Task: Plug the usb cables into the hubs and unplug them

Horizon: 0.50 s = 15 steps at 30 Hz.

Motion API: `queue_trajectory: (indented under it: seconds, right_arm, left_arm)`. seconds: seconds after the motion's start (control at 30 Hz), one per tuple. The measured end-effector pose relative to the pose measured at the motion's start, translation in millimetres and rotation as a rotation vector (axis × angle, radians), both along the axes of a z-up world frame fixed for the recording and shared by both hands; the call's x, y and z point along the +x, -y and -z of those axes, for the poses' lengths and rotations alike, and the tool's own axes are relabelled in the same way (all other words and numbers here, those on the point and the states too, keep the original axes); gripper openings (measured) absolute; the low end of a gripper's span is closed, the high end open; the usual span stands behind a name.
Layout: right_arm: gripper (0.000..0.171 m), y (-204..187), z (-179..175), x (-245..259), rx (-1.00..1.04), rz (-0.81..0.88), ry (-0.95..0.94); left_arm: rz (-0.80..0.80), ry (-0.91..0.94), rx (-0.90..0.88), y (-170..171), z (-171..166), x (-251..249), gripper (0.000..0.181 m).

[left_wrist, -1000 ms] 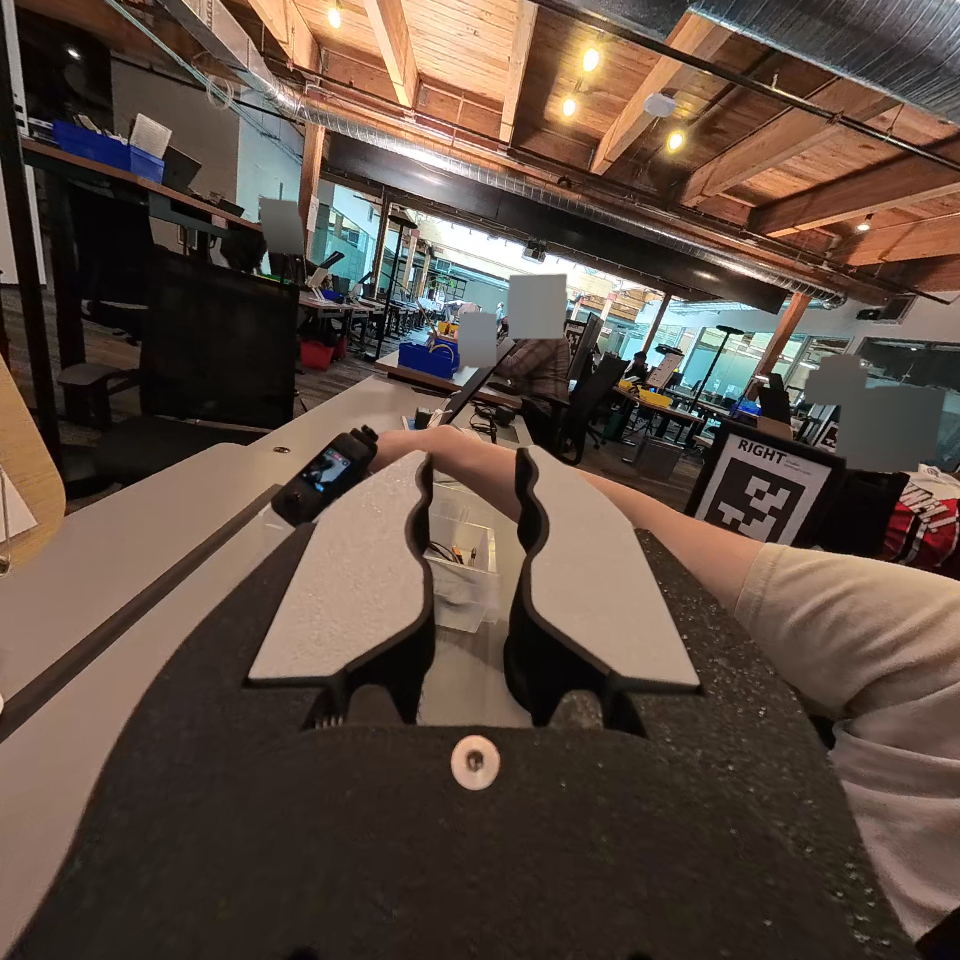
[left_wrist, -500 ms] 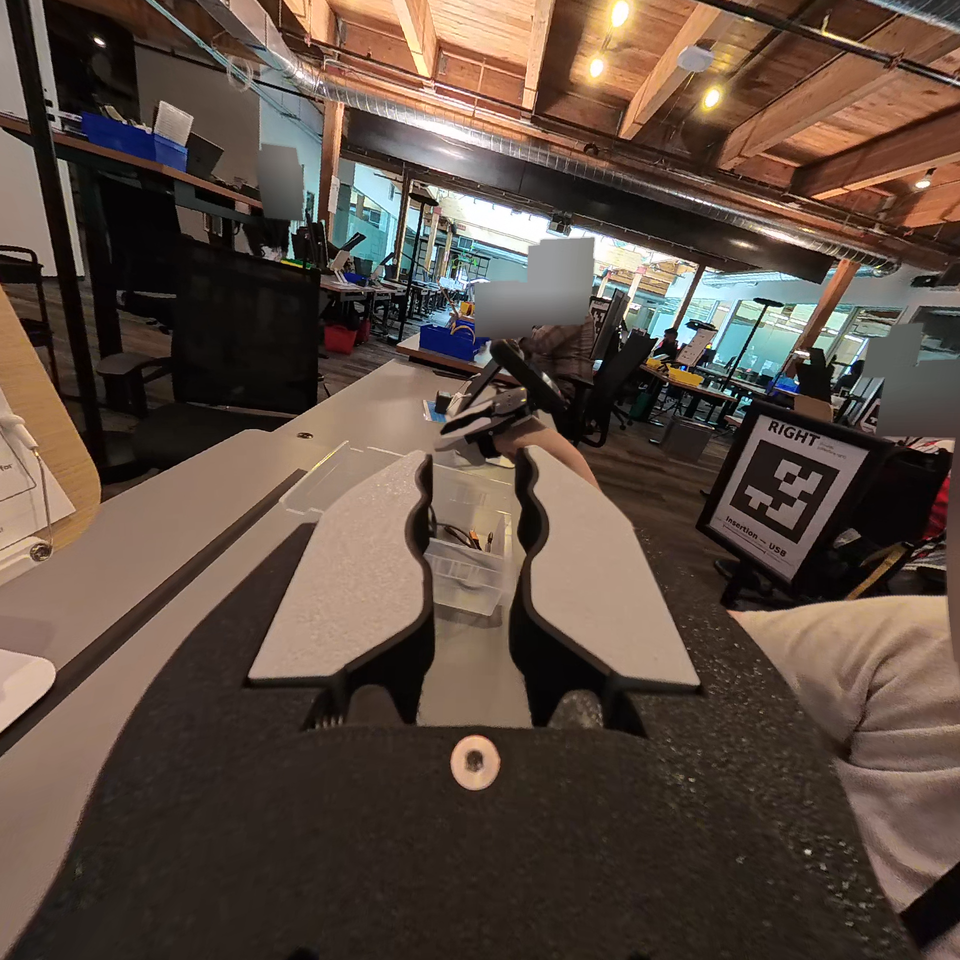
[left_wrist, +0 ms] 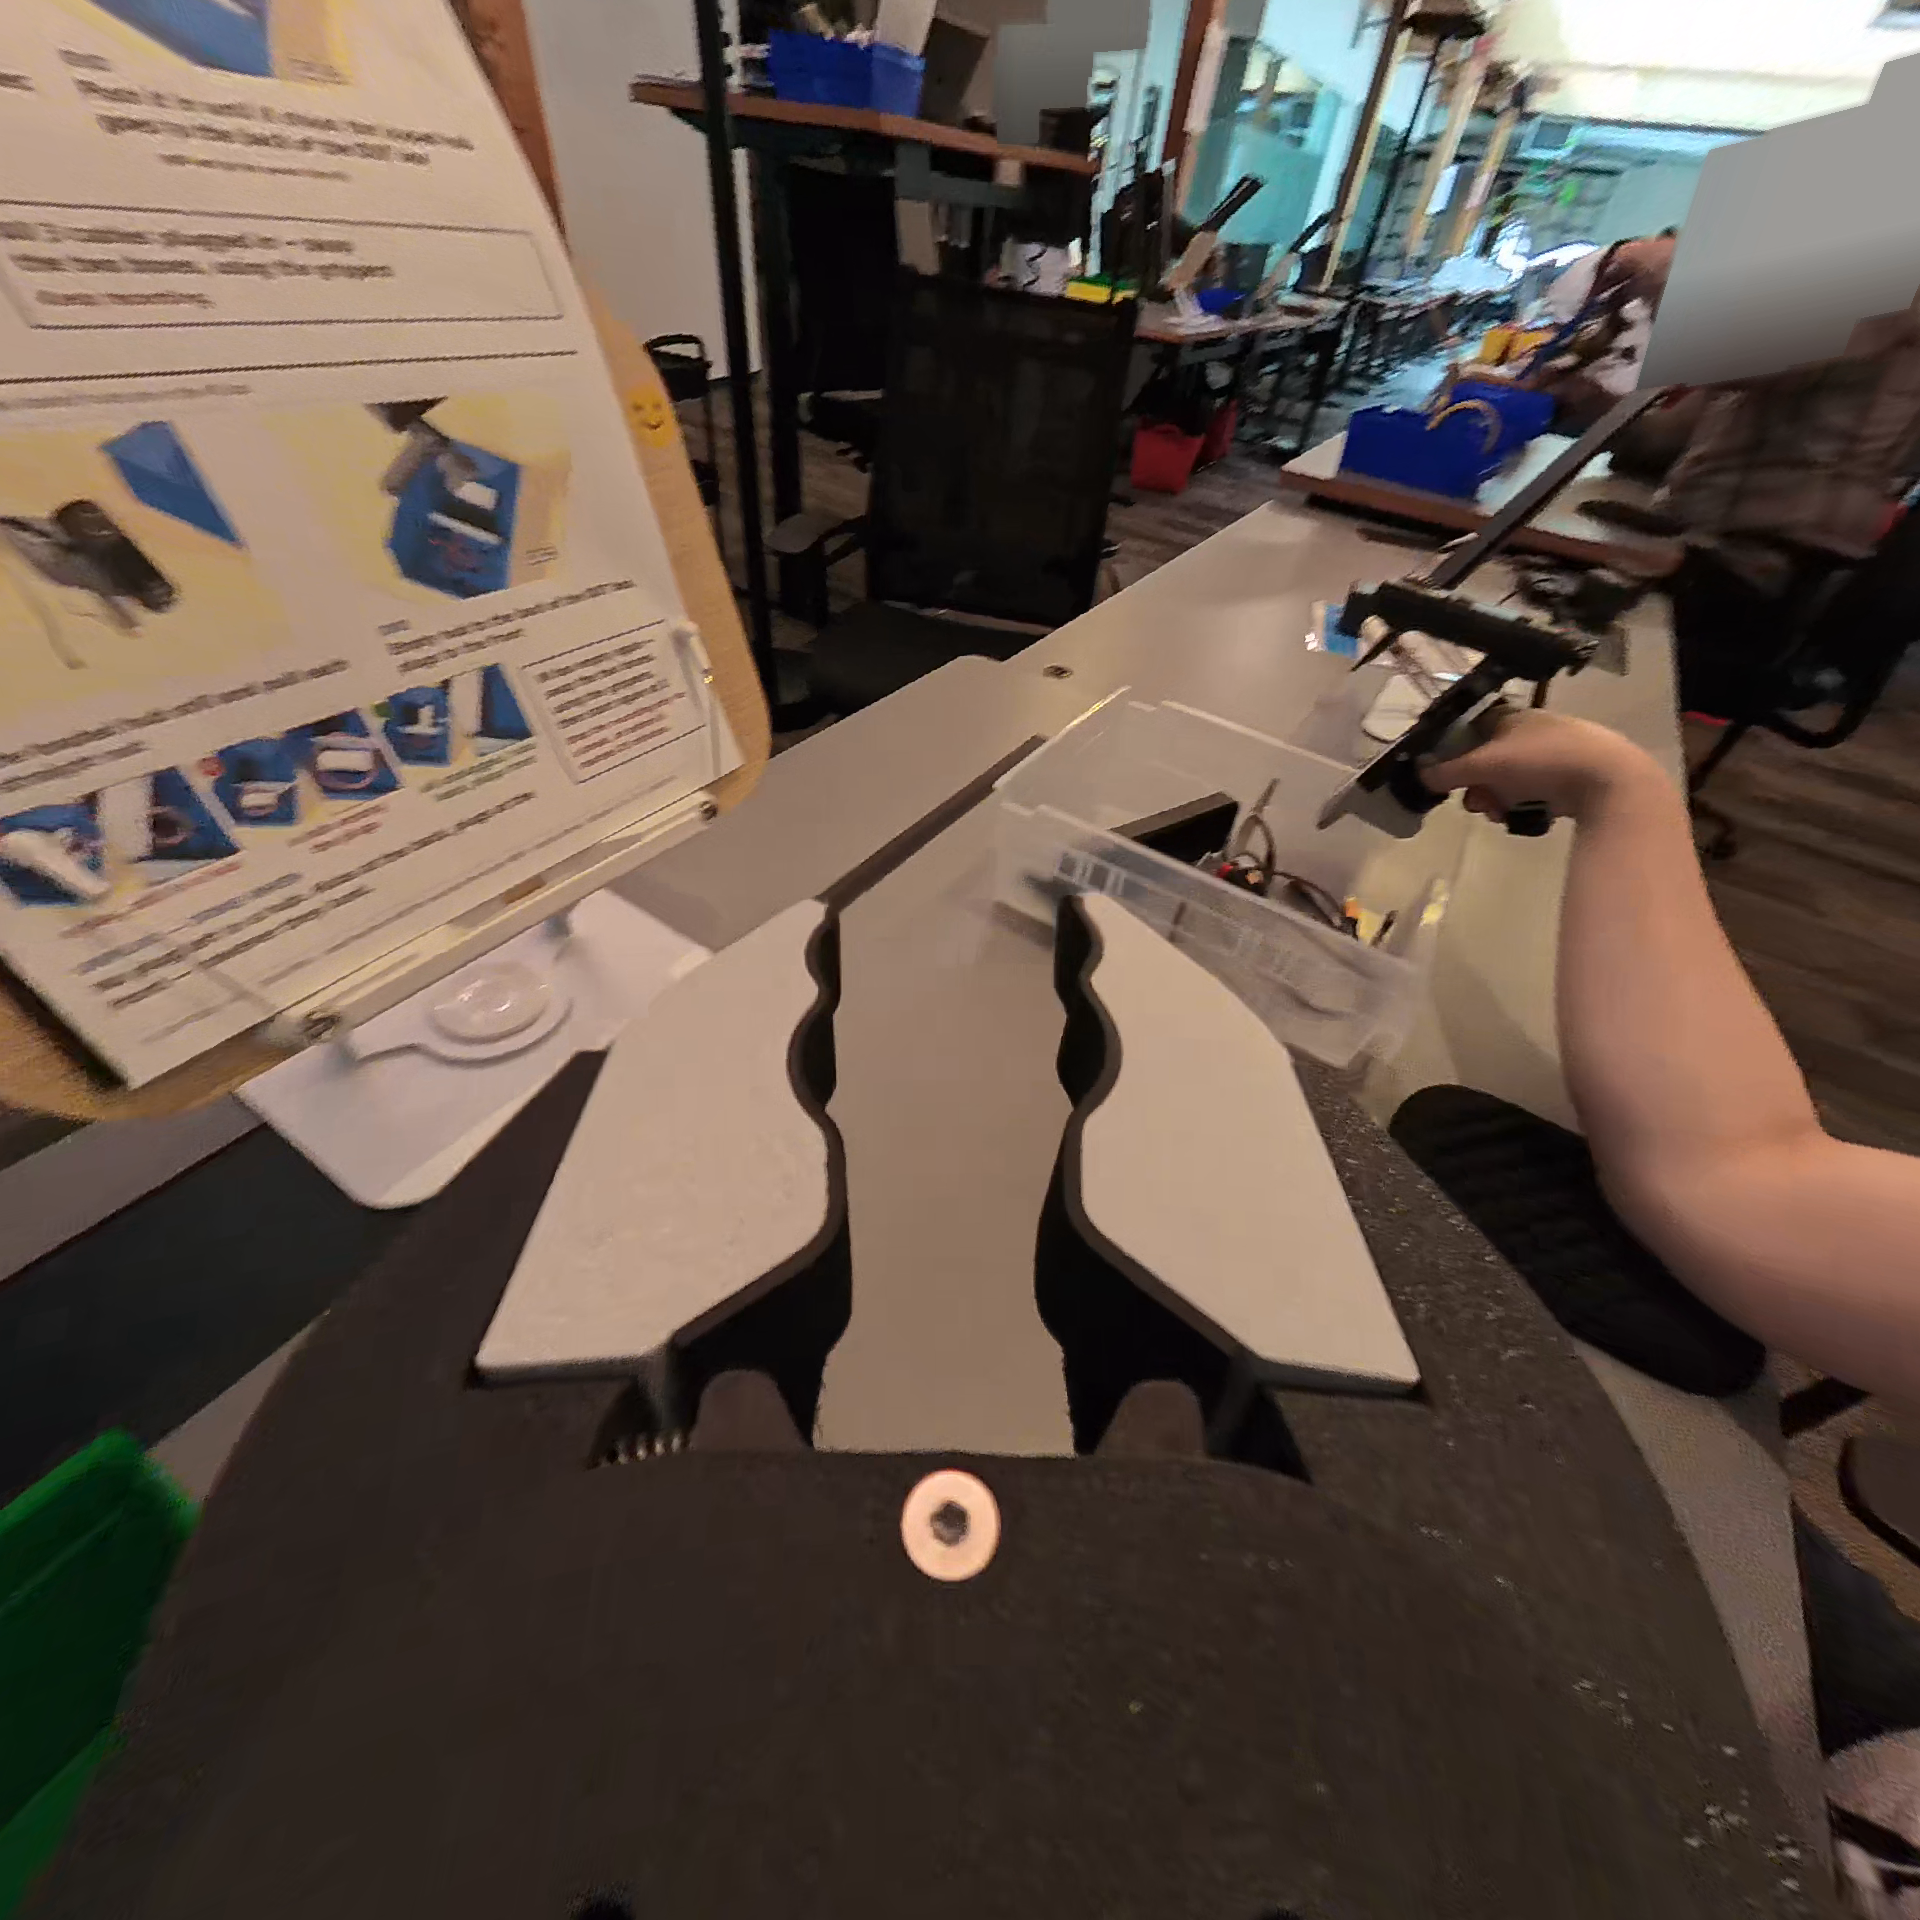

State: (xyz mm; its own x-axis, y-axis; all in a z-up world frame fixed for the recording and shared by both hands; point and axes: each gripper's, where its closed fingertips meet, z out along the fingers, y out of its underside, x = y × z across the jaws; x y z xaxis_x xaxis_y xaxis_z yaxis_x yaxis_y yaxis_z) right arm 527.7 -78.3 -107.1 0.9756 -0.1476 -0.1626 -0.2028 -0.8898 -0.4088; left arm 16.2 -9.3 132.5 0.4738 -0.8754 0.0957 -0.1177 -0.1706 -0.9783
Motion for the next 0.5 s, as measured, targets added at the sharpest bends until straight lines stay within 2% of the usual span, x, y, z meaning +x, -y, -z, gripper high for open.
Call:
queue_trajectory:
  seconds: [0.1,0.23,0.4,0.5]
  right_arm:
    - [0.009,-1,3,2,0.015,-0.001,-0.047]
    - [0.011,5,2,-5,0.006,-0.025,-0.116]
    - [0.010,13,3,-15,-0.060,-0.087,-0.085]
    - [0.009,14,3,-20,-0.091,-0.116,-0.058]
  left_arm:
    - [-0.140,-0.128,-0.053,-5,16,-38,0.042]
    - [-0.472,-0.284,-0.181,-15,47,-131,0.047]
    - [-0.890,-0.353,-0.355,-4,84,-266,0.054]
    - [-1.011,-0.325,-0.481,9,111,-320,0.056]
